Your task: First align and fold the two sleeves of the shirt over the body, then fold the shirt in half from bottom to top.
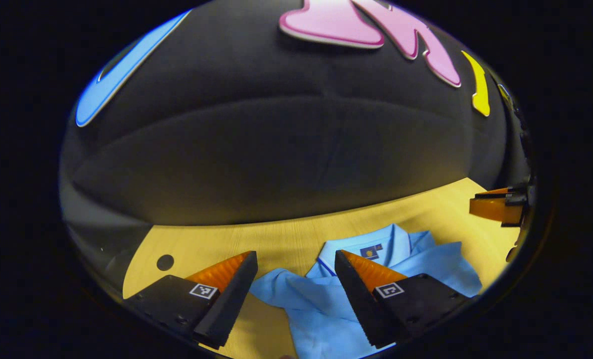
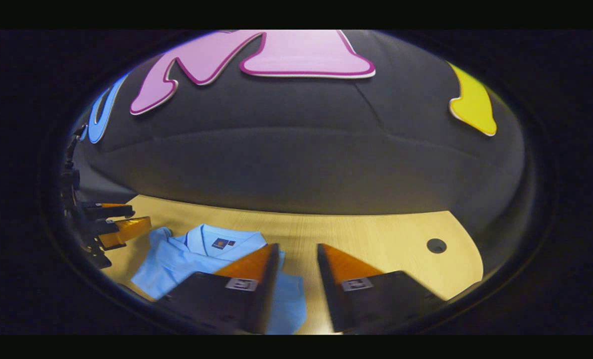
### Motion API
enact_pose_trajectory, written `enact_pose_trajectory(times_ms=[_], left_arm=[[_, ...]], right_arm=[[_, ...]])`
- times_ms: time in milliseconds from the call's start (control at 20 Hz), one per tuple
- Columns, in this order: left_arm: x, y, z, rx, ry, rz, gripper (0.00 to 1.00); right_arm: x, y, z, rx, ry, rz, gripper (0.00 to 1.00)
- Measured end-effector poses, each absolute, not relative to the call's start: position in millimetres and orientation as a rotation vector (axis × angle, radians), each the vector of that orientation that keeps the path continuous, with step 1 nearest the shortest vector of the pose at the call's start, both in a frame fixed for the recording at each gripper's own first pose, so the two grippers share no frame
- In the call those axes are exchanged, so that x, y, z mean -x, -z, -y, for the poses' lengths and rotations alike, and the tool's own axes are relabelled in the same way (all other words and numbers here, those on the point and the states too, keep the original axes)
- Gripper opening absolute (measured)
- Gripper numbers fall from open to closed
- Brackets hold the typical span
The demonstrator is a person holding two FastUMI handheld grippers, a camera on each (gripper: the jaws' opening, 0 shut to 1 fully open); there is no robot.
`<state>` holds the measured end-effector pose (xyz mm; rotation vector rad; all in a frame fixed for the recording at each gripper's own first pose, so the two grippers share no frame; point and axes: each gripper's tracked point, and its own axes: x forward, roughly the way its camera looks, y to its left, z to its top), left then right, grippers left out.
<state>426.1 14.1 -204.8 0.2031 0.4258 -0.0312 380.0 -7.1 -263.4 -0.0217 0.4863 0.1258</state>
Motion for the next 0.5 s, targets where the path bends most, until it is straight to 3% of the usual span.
enact_pose_trajectory(times_ms=[100,150,500], left_arm=[[-395.7,173.6,0.1,-0.207,0.053,-0.366,0.99],[-378.6,158.4,6.9,-0.199,0.062,-0.335,0.99],[-270.8,88.6,31.0,-0.14,0.087,-0.193,0.99]], right_arm=[[-353.4,237.6,10.3,0.043,-0.111,-0.447,0.89],[-343.6,227.4,11.5,0.059,-0.105,-0.433,0.95],[-239.0,152.2,10.4,0.114,-0.057,-0.328,0.93]])
